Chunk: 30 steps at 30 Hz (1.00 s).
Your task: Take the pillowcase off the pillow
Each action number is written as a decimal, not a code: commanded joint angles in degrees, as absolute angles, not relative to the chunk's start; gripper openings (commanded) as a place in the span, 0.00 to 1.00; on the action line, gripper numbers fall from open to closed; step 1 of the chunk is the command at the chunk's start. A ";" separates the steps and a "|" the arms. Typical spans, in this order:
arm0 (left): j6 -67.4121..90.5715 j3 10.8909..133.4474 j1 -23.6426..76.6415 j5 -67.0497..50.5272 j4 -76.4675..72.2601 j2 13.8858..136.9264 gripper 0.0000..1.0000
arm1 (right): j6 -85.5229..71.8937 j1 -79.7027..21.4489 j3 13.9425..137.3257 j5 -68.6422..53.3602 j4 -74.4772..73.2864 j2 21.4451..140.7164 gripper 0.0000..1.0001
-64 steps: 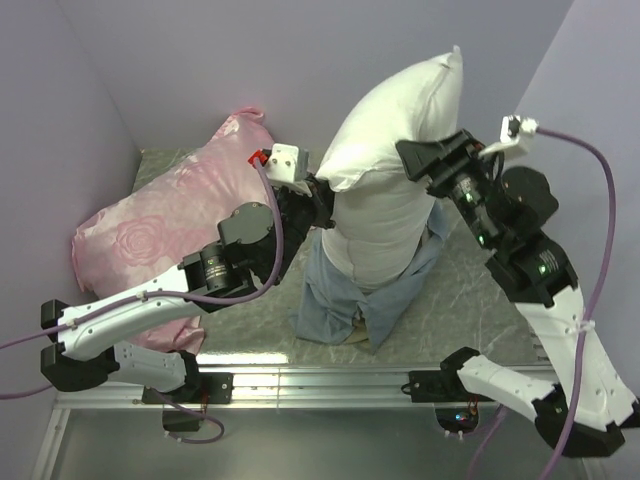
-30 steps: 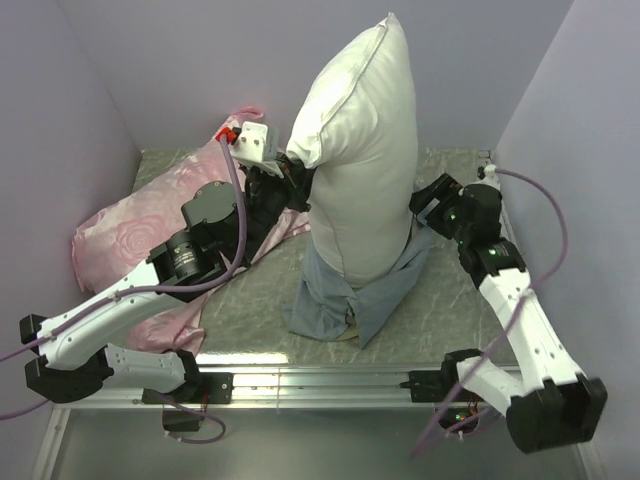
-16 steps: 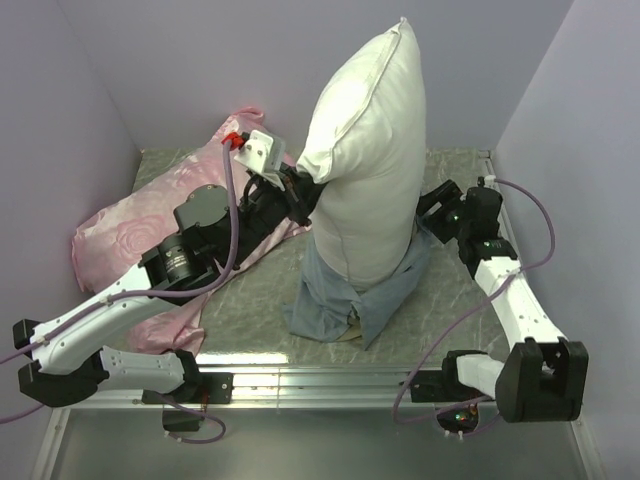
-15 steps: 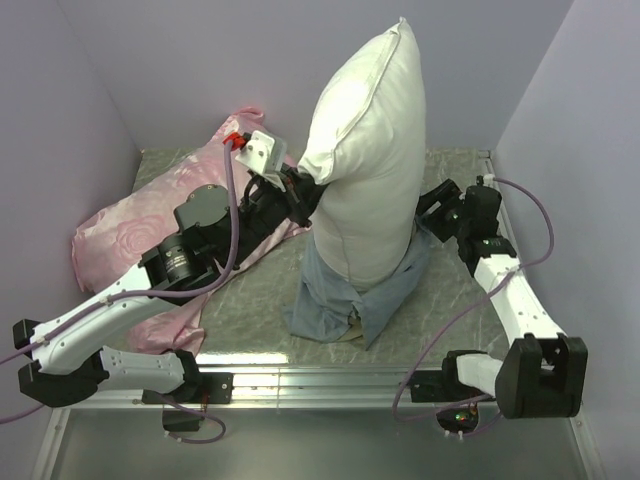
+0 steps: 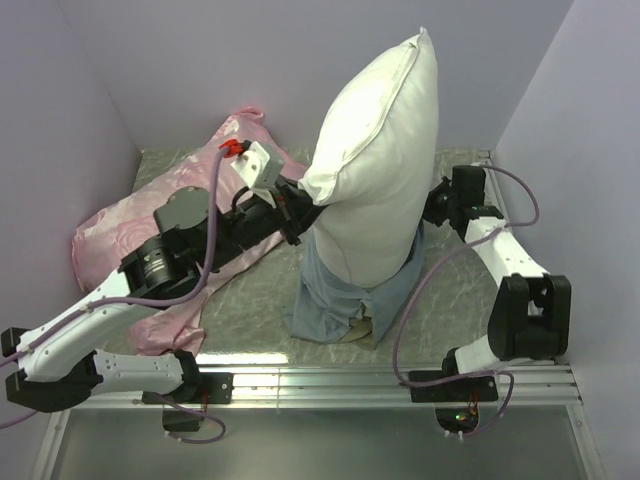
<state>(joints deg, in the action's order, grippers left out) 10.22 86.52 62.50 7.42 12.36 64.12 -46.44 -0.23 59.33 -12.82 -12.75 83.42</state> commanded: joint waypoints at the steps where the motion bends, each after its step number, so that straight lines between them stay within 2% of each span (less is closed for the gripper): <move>1: 8.97 87.90 62.67 1.58 6.44 57.67 0.00 | -47.28 -0.26 62.14 -9.14 -13.63 87.44 0.02; 8: 7.30 87.28 62.67 7.72 0.45 52.74 0.01 | -49.48 -0.26 60.56 -9.93 -11.17 94.21 0.02; 11: 5.81 86.84 62.67 12.12 -6.74 52.47 0.01 | -49.75 -0.26 58.81 -10.55 -9.24 94.92 0.01; 13: 5.27 89.19 62.67 15.90 -8.69 54.75 0.00 | -49.48 -0.96 58.36 -11.95 -8.01 93.96 0.05; 14: 4.49 90.25 62.67 16.26 -9.40 55.89 0.01 | -48.79 -1.40 58.19 -12.39 -7.48 93.09 0.08; 15: 4.22 91.31 62.67 17.30 -11.06 58.25 0.01 | -48.26 -2.62 58.18 -12.31 -7.47 91.07 0.16; 17: 4.48 93.25 62.67 20.21 -12.91 60.37 0.01 | -46.07 -4.39 58.44 -11.44 -8.34 88.34 0.24; 18: 4.05 93.51 62.67 21.52 -15.53 62.21 0.00 | -45.53 -5.35 58.53 -10.38 -9.31 85.11 0.34; 20: 3.08 95.53 62.67 25.56 -16.34 64.24 0.01 | -45.61 -7.29 56.27 -9.06 -9.41 80.97 0.45; 21: 2.82 96.76 62.67 27.06 -16.26 66.77 0.01 | -46.05 -7.38 54.95 -8.70 -8.97 76.25 0.55; 24: 2.28 102.55 62.67 32.85 -14.60 71.78 0.01 | -46.06 -7.29 53.09 -7.57 -10.89 68.24 0.64; 30: 2.29 110.12 62.67 39.46 -11.51 78.83 0.01 | -46.41 -8.96 49.92 -6.95 -12.48 52.24 0.68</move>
